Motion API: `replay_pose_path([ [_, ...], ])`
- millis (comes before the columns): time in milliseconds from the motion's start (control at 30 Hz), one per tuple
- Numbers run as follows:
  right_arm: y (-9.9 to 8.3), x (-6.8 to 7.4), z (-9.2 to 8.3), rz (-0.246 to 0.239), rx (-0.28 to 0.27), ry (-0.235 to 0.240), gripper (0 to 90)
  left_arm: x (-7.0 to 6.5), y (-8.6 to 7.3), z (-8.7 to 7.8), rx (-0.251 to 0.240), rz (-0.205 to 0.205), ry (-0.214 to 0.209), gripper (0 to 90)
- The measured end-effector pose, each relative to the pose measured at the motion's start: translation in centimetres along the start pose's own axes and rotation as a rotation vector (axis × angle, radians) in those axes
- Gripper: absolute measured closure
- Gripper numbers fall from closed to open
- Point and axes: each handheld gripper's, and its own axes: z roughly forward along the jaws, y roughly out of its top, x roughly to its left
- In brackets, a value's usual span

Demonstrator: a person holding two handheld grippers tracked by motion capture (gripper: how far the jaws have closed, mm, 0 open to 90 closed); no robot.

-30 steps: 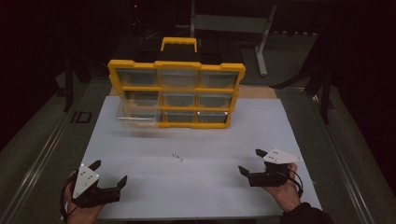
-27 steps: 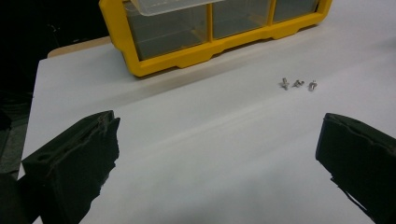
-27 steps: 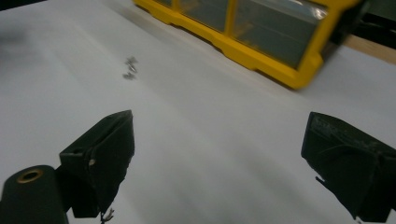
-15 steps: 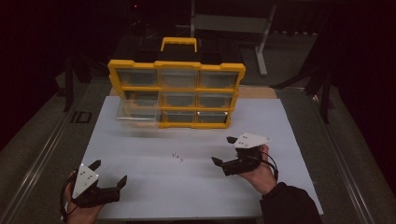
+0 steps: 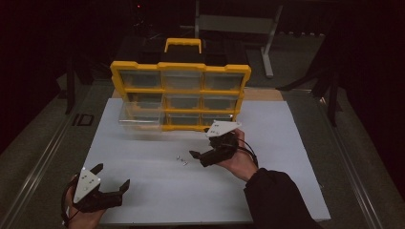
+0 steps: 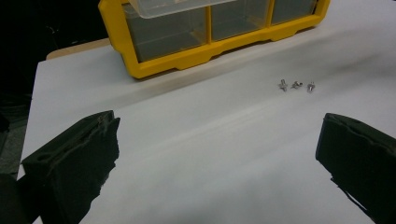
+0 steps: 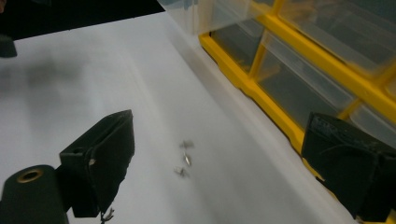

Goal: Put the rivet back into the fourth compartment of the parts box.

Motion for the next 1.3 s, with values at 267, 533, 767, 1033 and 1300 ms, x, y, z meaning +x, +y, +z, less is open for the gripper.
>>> replay_pose_path([
  [267, 2.4, -0.4, 2.9, -0.017, 0.053, 0.024, 9.9, 0.0, 0.0, 0.0, -0.001, 0.0, -0.002, 0.0],
  [533, 3.2, -0.4, 5.8, -0.047, 0.19, 0.024, 9.9, 0.0, 0.0, 0.0, -0.001, 0.0, -0.004, 0.0],
  [767, 2.8, 0.0, 7.8, -0.07, 0.384, 0.004, 9.9, 0.0, 0.0, 0.0, -0.002, 0.001, -0.007, 0.0],
  [1033, 2.2, 0.0, 8.7, -0.071, 0.495, 0.019, 9.9, 0.0, 0.0, 0.0, -0.002, 0.003, -0.008, 0.0],
  [1300, 0.7, 0.8, 10.6, -0.075, 0.56, 0.033, 9.9, 0.0, 0.0, 0.0, -0.003, 0.003, -0.01, 0.0],
])
